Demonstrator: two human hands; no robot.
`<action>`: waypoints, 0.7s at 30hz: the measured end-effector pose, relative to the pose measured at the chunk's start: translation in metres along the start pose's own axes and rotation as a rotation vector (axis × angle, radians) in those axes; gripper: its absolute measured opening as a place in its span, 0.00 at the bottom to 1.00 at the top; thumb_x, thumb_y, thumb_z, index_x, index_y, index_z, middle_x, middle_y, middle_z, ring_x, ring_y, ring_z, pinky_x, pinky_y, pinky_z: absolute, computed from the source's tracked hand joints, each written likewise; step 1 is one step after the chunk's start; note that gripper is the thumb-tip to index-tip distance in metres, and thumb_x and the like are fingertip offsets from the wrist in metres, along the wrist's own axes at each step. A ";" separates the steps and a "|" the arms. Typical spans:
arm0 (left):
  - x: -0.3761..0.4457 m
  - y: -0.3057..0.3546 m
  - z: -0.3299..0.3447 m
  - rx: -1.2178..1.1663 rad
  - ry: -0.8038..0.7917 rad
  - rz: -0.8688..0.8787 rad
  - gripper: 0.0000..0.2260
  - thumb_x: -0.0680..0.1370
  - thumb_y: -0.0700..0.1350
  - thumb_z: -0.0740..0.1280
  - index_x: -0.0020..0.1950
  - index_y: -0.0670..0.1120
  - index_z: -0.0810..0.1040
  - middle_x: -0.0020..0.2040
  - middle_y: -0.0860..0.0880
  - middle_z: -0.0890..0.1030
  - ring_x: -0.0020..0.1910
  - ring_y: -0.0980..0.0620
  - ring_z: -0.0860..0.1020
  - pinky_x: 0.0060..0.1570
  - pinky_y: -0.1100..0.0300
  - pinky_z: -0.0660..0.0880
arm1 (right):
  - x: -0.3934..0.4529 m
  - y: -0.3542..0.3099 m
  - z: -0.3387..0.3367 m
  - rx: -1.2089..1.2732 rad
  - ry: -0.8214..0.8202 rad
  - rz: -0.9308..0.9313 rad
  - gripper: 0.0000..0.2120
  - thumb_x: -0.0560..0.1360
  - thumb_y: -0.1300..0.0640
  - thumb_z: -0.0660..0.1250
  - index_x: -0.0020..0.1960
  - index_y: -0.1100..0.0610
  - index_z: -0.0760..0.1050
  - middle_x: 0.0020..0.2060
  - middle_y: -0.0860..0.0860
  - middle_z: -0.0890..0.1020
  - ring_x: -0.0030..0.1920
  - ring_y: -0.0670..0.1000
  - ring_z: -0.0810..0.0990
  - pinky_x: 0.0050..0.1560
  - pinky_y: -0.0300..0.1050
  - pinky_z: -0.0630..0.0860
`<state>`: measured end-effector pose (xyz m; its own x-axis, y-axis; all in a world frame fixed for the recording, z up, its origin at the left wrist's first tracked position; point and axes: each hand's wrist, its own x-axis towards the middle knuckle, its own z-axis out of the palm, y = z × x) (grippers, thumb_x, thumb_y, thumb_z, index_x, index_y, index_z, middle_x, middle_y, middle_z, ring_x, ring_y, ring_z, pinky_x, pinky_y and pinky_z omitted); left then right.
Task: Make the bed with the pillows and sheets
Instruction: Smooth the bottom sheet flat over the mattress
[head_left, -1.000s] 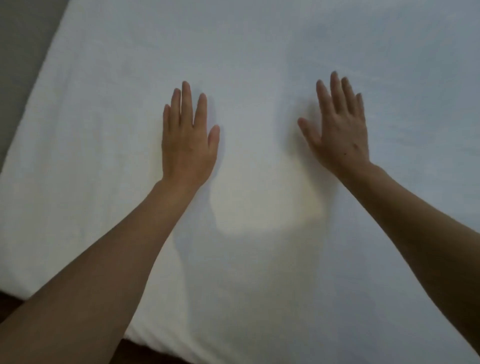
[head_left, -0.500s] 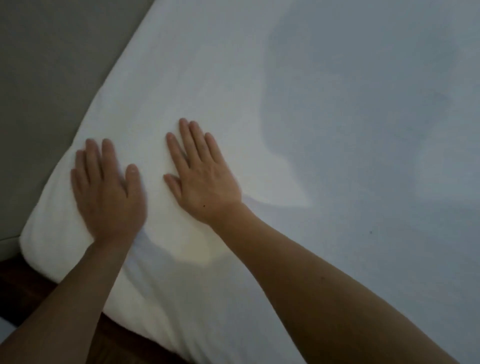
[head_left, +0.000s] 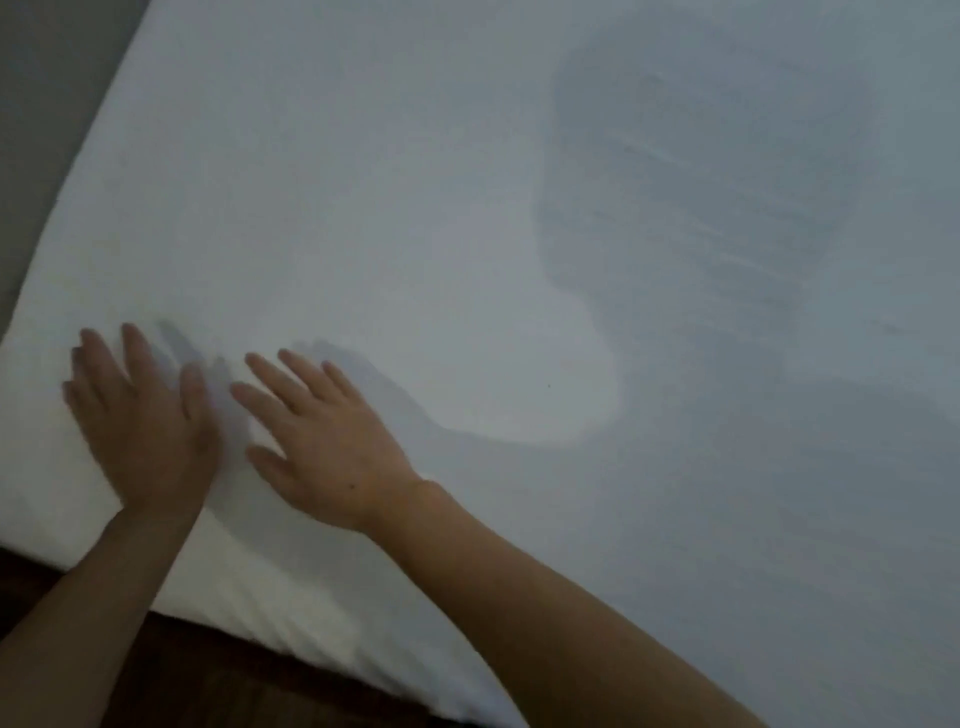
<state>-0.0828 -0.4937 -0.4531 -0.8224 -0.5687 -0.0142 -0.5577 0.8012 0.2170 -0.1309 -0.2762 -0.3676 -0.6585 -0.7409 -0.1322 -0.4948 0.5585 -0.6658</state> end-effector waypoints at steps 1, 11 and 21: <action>-0.022 0.038 0.002 0.039 -0.024 0.001 0.29 0.82 0.56 0.55 0.78 0.42 0.56 0.78 0.36 0.55 0.77 0.37 0.52 0.75 0.44 0.48 | -0.016 0.026 -0.013 0.017 0.092 0.037 0.25 0.78 0.51 0.61 0.74 0.57 0.65 0.75 0.56 0.63 0.75 0.58 0.59 0.73 0.55 0.54; -0.215 0.354 0.045 -0.137 -0.244 0.868 0.24 0.82 0.51 0.55 0.75 0.42 0.65 0.76 0.35 0.61 0.75 0.37 0.59 0.74 0.42 0.55 | -0.285 0.257 -0.093 -0.398 0.322 0.667 0.28 0.80 0.47 0.52 0.76 0.60 0.58 0.75 0.61 0.59 0.75 0.61 0.56 0.74 0.58 0.52; -0.389 0.259 0.052 0.088 -0.401 0.992 0.23 0.82 0.48 0.51 0.77 0.43 0.58 0.78 0.40 0.53 0.77 0.40 0.52 0.75 0.45 0.47 | -0.442 0.129 0.062 -0.350 0.151 0.294 0.25 0.81 0.51 0.54 0.74 0.63 0.63 0.74 0.58 0.61 0.76 0.56 0.56 0.75 0.55 0.54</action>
<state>0.0868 -0.0556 -0.4424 -0.8804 0.4332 -0.1929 0.3866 0.8913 0.2369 0.1313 0.0998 -0.4410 -0.8611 -0.4850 -0.1527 -0.4195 0.8473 -0.3257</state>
